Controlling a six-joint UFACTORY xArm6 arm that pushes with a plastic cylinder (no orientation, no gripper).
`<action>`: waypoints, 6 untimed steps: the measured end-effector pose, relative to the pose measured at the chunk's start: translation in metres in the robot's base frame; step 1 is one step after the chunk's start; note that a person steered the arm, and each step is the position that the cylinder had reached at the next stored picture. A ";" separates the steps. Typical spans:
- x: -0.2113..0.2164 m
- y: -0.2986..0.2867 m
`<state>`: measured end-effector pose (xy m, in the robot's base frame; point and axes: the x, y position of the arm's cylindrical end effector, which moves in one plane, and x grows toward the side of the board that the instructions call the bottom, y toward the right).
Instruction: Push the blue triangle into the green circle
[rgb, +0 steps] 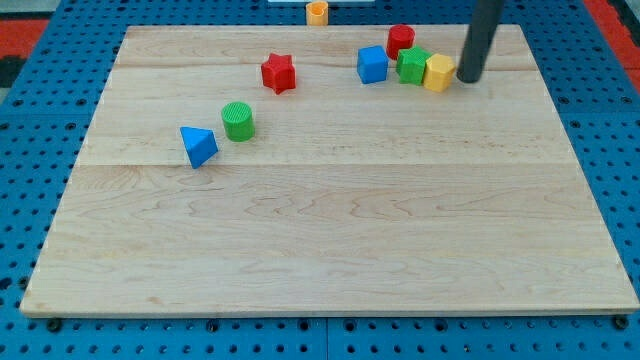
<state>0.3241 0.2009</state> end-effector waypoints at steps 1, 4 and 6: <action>0.072 -0.039; 0.122 -0.341; 0.124 -0.366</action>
